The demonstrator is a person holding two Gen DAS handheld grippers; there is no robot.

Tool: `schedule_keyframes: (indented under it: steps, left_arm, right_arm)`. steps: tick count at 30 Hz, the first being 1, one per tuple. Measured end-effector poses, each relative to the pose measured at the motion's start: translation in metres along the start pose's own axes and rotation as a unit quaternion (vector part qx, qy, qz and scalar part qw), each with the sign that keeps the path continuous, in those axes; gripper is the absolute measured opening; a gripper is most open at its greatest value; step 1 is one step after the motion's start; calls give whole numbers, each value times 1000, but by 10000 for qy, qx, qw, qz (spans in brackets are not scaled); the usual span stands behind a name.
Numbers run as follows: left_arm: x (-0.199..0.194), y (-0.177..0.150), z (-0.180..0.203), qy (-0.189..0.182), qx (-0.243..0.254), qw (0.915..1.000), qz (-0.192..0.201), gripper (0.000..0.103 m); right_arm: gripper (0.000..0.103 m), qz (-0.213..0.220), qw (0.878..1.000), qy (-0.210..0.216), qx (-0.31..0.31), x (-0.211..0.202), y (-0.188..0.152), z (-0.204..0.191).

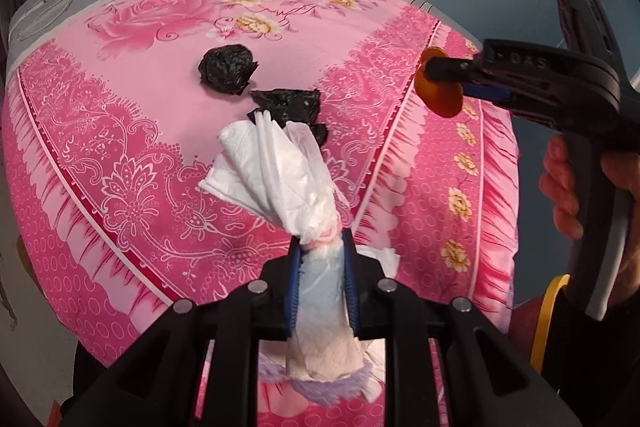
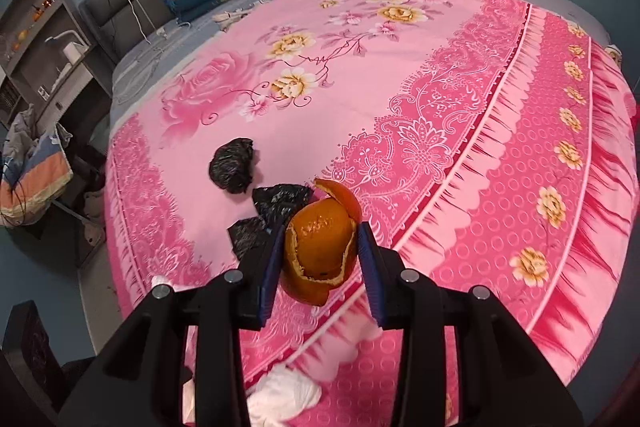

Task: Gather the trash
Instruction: 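Carry the white tissue and orange peel in both tools over the bin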

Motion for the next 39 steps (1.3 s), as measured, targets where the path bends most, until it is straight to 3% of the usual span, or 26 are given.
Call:
schedule_keyframes:
  steps: [8,18,27,39]
  left_arm:
    - [-34,-16,35,-43,242,9995,195,18]
    - [-67,-36,90,-238,660,9968,384,18]
    - [-79,-54,146,-528,1189,9906,425,18]
    - [-81,-82,216,-1023,1817,9778,190,18]
  right_arm:
    - [36,260,9996,44,34,-77,-41,4]
    - [35,695,9969,-11,362,-166,-101,41]
    - [36,1157,9896,-272,812,-233,-146,79]
    - [36,1609,9730,-650,1519,-306,-201,129]
Point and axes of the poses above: each gripper's, at about its wrist camera, not at the fingertips, and x roughly the way its jaws point, z to its right, y to its top, the point moved 1 cm from there along x, roughly the way its jaws point, and after that the axes turned 3 degrees about -x, right-handed, at the moved point
